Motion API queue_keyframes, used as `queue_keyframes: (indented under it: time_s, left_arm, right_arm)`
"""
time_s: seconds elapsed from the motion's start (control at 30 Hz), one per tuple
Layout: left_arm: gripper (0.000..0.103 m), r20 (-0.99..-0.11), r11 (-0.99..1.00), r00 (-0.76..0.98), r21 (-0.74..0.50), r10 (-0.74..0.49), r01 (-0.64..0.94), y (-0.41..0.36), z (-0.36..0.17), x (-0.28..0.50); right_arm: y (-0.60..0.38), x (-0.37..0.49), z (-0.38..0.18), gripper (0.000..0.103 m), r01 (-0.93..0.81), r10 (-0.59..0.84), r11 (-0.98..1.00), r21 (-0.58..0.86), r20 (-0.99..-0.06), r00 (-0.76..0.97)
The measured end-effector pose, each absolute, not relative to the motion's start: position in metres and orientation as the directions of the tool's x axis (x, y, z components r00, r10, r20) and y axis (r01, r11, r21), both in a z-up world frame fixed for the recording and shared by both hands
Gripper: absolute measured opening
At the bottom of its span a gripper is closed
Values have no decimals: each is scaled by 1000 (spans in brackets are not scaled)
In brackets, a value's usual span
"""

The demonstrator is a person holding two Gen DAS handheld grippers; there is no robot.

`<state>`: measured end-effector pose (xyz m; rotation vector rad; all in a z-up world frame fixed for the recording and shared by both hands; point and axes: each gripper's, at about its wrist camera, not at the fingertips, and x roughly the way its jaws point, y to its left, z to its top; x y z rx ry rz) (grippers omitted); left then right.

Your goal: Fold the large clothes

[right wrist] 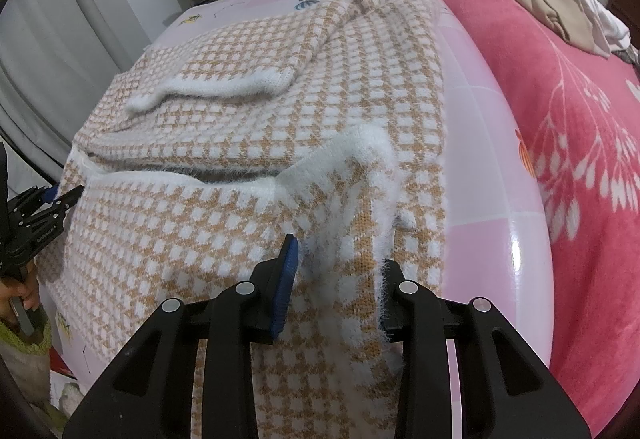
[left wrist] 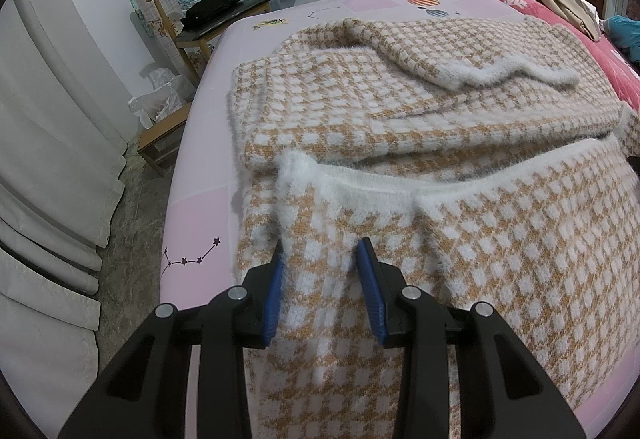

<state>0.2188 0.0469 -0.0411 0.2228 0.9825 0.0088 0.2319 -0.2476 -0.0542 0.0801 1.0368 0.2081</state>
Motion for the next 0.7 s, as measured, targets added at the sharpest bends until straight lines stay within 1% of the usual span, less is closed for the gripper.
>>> queue_keyframes:
  time_s: [0.4,0.63,0.7]
  left_arm:
    - [34,-822,980,560,182,105,84,46,-40,216]
    - [34,-817,983,568,168,95,76,57,-35,214]
    - [34,-814,983,573,167,95,74,62,-34,213]
  right_arm:
    - [-248,233,-54,31,-132,208,978,164,-843,497]
    - [-246,227,-53,31,-127,202,979,158,-837,508]
    - [-245,225,-53,30,-124,195,981,152,-836,514]
